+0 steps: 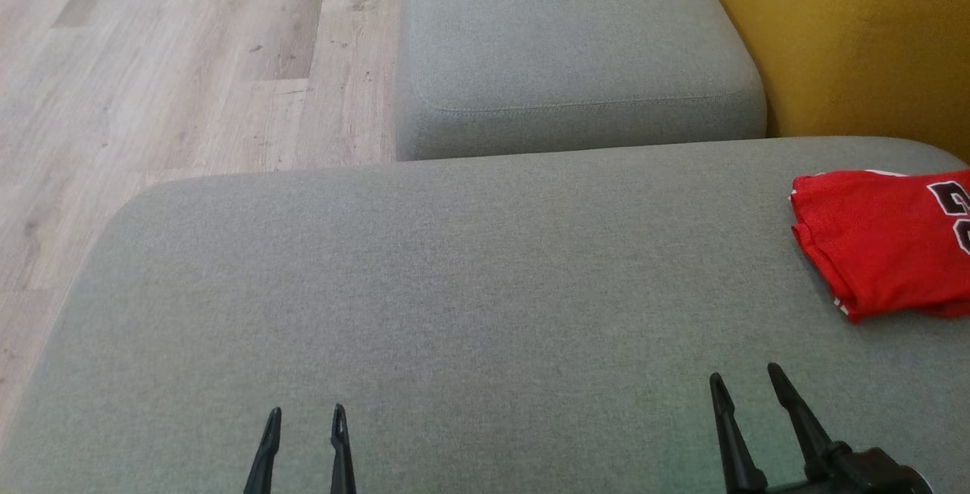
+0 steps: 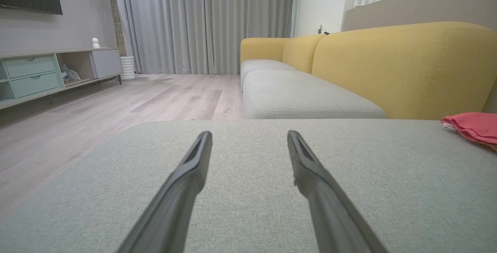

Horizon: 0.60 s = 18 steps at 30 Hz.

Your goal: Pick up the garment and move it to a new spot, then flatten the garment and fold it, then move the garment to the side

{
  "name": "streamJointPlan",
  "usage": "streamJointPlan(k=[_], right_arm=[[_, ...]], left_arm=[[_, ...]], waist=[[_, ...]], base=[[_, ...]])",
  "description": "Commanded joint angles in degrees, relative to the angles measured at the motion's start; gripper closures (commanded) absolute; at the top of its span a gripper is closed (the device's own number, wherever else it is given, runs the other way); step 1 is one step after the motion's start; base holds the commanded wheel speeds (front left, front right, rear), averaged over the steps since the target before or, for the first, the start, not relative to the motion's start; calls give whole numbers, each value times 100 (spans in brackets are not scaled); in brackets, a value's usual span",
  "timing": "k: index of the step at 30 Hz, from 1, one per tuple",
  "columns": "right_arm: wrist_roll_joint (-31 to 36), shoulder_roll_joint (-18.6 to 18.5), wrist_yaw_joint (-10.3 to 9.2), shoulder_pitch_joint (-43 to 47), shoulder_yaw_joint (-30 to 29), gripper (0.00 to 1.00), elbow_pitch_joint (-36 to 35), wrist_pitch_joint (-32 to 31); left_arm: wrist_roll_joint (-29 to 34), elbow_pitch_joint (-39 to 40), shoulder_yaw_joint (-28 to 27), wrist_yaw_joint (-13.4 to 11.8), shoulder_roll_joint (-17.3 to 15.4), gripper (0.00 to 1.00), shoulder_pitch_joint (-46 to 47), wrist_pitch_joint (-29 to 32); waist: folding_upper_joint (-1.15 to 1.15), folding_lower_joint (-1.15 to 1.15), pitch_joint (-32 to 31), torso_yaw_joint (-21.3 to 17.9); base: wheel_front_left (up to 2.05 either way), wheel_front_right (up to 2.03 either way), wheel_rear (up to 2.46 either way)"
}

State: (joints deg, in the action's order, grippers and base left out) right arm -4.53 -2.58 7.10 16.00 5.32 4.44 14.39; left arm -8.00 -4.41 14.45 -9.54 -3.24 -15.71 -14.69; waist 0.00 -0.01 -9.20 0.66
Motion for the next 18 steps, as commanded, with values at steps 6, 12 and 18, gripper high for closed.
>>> streamJointPlan(k=[6,12,18], right_arm=[[-11,-31,39,-319,74,0,-234,61],[-178,-3,-5,43,-23,100,222,-28],[-642,-38,-2,-76,-48,100,266,-105]], left_arm=[[38,99,-100,75,36,0,262,-30],[-173,-280,25,83,-3,100,-36,25],[-618,-308,-51,159,-33,100,71,105]], waist=[[0,1,8,-34],[0,1,32,-33],[0,1,76,-35]], base=[[0,0,0],[0,0,0],[0,0,0]])
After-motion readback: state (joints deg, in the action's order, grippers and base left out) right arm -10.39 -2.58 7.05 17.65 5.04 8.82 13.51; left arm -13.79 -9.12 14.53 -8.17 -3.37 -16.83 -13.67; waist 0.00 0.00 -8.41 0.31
